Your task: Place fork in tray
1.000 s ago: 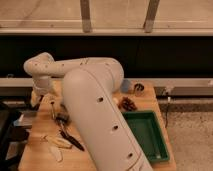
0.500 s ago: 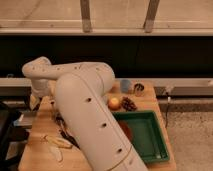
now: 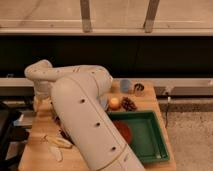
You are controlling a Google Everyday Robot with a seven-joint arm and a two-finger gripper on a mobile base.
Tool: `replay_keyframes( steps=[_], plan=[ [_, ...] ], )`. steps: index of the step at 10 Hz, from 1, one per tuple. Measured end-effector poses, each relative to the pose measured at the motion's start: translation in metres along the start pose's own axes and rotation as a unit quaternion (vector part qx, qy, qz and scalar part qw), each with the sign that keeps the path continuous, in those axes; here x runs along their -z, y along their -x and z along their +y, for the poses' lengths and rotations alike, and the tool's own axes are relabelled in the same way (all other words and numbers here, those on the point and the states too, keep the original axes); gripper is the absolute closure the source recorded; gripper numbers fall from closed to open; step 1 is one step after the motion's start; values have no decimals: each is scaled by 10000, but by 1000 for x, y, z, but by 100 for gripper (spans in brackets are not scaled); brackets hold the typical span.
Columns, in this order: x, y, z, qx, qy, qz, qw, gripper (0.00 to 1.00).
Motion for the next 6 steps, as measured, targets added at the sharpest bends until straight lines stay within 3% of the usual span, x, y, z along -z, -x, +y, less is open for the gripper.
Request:
replay_keyframes(
  steps=[5,6],
  plan=[
    [-23,-1,-9,-281,-131,-97,9995,20],
    [-26,3,-13,-320,-292,-99,9990,20]
  ],
)
